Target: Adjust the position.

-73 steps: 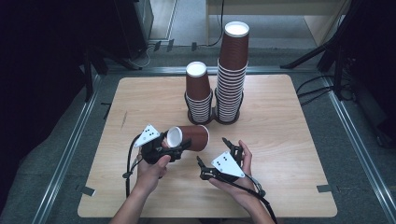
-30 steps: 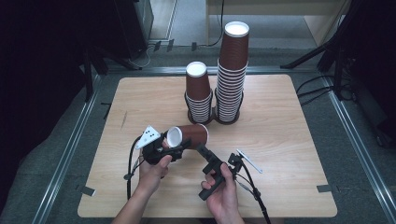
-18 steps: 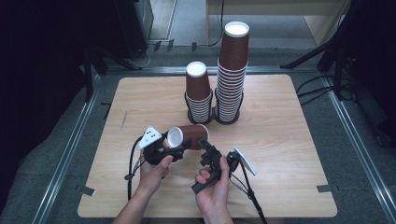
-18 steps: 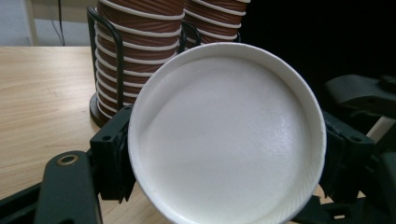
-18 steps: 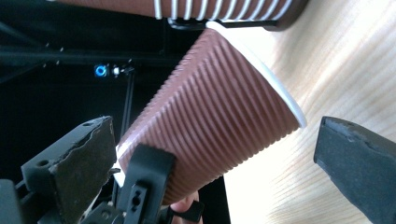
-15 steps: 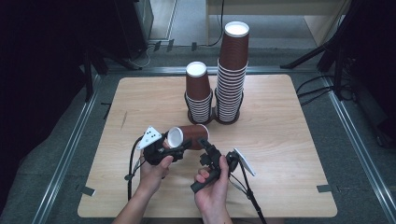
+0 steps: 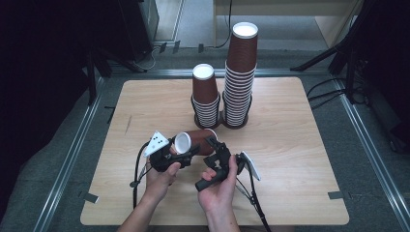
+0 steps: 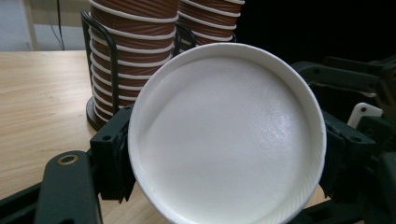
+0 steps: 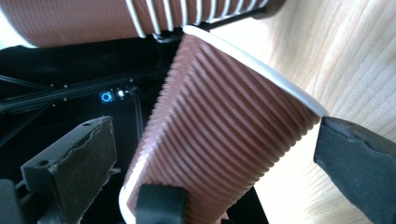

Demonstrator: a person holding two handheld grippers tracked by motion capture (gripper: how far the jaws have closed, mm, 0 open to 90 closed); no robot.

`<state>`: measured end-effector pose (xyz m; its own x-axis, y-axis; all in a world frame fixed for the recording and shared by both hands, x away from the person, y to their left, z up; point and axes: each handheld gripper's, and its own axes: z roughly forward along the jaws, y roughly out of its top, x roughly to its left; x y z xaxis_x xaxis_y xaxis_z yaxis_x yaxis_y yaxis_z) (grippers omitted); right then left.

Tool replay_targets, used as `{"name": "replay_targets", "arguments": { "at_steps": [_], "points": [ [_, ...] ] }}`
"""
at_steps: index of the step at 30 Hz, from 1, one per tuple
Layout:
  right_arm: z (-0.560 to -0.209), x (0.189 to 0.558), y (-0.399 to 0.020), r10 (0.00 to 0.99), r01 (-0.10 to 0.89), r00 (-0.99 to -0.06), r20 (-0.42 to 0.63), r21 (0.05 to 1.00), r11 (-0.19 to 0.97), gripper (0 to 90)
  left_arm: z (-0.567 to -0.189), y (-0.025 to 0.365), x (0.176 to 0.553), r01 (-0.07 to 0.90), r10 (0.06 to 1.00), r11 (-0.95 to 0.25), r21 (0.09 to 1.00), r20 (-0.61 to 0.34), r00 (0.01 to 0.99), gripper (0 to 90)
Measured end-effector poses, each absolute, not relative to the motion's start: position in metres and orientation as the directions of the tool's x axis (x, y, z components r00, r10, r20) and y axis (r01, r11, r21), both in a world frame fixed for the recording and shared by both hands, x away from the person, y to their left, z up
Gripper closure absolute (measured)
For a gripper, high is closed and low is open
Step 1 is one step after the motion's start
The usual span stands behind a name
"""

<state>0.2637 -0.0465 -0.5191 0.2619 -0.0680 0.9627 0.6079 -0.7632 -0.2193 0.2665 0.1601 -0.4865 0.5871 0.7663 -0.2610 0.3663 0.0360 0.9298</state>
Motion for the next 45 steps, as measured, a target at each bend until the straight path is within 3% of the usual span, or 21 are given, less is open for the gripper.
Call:
{"name": "replay_targets", "arguments": {
  "at_steps": [11, 26, 28, 37, 41, 45],
  "points": [
    [-0.527, 0.279, -0.033, -0.119, 0.592, 0.313, 0.942, -0.292, -0.751, 0.0, -0.487, 0.161, 0.266, 0.349, 0.774, 0.021, 0.937, -0.236, 0.588, 21.4],
    [-0.53, 0.293, -0.03, -0.135, 0.586, 0.305, 0.943, -0.298, -0.754, 2.9, -0.486, 0.159, 0.266, 0.352, 0.762, -0.003, 0.936, -0.226, 0.607, 21.3],
    [-0.528, 0.292, -0.031, -0.132, 0.584, 0.295, 0.946, -0.288, -0.759, 7.1, -0.488, 0.161, 0.268, 0.373, 0.746, -0.001, 0.928, -0.247, 0.618, 20.7],
    [-0.527, 0.291, -0.032, -0.11, 0.593, 0.229, 0.967, -0.228, -0.773, 10.6, -0.488, 0.164, 0.269, 0.386, 0.708, 0.008, 0.922, -0.278, 0.649, 18.7],
    [-0.525, 0.292, -0.037, -0.078, 0.578, 0.188, 0.979, -0.175, -0.797, 10.8, -0.486, 0.167, 0.268, 0.39, 0.692, 0.023, 0.92, -0.296, 0.658, 8.5],
    [-0.521, 0.295, -0.047, -0.019, 0.541, 0.148, 0.989, -0.097, -0.835, 10.9, -0.483, 0.173, 0.267, 0.386, 0.678, 0.053, 0.921, -0.317, 0.664, 5.9]
  ]
}}
